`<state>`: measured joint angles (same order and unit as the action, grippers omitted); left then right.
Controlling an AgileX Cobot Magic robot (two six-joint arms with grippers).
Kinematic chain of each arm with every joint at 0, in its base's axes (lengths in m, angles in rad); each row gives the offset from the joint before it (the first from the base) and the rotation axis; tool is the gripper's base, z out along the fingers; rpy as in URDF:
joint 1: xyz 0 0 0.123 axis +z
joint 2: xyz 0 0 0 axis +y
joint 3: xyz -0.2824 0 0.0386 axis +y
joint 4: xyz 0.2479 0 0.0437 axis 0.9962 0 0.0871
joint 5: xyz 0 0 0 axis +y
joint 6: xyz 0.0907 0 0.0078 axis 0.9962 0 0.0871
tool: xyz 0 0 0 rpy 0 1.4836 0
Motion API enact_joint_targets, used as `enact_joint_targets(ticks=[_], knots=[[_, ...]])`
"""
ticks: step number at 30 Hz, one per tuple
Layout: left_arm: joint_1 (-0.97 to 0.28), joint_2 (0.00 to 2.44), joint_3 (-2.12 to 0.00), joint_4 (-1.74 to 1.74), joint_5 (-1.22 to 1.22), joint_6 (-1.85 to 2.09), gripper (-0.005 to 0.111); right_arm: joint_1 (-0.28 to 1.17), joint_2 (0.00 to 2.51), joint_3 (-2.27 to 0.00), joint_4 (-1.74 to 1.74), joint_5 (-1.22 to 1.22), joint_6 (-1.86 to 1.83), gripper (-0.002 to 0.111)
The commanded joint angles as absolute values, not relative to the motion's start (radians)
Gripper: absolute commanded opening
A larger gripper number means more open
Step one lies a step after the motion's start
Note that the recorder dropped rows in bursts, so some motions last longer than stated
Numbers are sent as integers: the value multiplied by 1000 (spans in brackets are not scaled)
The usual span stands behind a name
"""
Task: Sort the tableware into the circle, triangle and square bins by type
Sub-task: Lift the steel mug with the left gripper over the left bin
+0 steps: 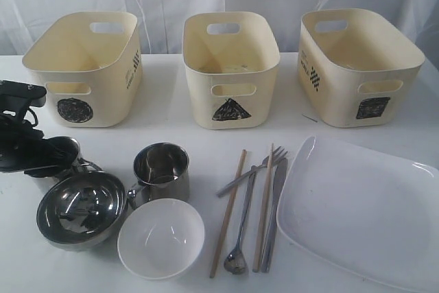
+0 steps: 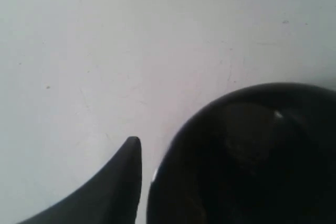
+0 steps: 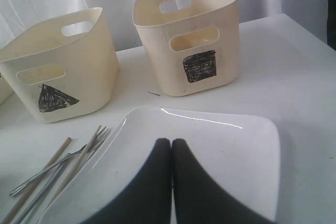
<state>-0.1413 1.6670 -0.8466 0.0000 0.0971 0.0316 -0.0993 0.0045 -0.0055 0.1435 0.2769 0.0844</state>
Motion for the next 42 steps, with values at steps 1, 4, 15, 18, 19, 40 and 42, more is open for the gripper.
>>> enact_joint_targets(ticks=[1, 4, 15, 18, 19, 40, 42], knots=[[-141, 1671, -850, 0, 95, 23, 33, -97, 0, 0, 141, 268, 86, 0], [-141, 1671, -850, 0, 93, 23, 21, -97, 0, 0, 141, 268, 86, 0], [-141, 1664, -850, 5, 56, 25, 0, -97, 0, 0, 141, 268, 86, 0], [-141, 1650, -850, 0, 45, 25, 0, -97, 0, 0, 141, 268, 86, 0], [-141, 1640, -850, 0, 43, 25, 0, -97, 0, 0, 141, 268, 86, 0], [-141, 1334, -1051, 0, 113, 27, 0, -97, 0, 0, 141, 268, 88, 0], [-141, 1350, -1122, 5, 138, 45, 0, -97, 0, 0, 141, 268, 88, 0]])
